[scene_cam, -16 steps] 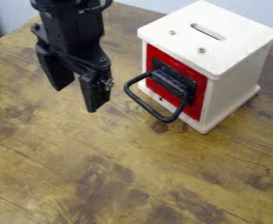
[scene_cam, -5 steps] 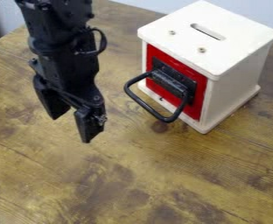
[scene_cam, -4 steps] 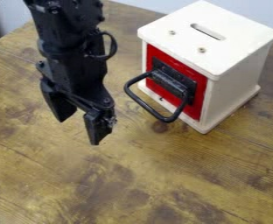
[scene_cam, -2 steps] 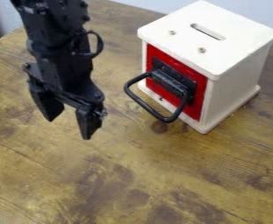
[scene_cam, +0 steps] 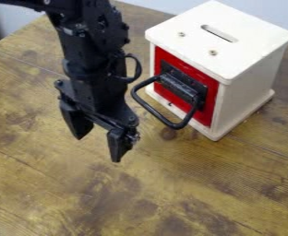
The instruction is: Close the drawer
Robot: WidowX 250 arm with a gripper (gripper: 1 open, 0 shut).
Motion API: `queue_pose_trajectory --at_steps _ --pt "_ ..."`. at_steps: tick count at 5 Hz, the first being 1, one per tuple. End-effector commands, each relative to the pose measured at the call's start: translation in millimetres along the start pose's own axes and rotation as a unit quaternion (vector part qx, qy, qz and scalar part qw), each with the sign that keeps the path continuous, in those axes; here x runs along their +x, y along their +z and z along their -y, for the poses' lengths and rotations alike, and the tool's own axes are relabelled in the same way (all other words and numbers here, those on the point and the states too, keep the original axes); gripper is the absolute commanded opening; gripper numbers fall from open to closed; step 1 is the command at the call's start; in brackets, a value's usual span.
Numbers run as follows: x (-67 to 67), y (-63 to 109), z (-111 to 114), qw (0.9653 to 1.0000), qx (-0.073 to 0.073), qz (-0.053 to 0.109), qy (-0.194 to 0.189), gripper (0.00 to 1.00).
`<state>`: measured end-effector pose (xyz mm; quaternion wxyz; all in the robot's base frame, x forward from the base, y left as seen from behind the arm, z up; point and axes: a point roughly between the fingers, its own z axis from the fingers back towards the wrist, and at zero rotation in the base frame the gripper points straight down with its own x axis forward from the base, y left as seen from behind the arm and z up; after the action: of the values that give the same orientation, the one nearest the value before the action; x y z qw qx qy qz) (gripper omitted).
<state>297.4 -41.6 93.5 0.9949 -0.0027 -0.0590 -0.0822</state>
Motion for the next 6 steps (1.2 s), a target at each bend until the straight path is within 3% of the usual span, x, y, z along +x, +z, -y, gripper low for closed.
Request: queue_pose_trajectory --at_steps 1,2,3,5,6 --pt "2.6 -1.4 -18.4 0.9999 -0.002 0.009 0.008 1.00" --pt "0.7 4.2 -27.4 0.9998 0.000 0.005 0.021 1.00" --pt "0.7 14.4 -31.5 0.9993 0.006 0.018 0.031 1.00" --pt "8.0 27.5 -44.0 0.9989 0.008 0.039 0.024 1.00" --pt "2.2 37.4 -38.4 0.9991 0.003 0.042 -0.004 1.00"
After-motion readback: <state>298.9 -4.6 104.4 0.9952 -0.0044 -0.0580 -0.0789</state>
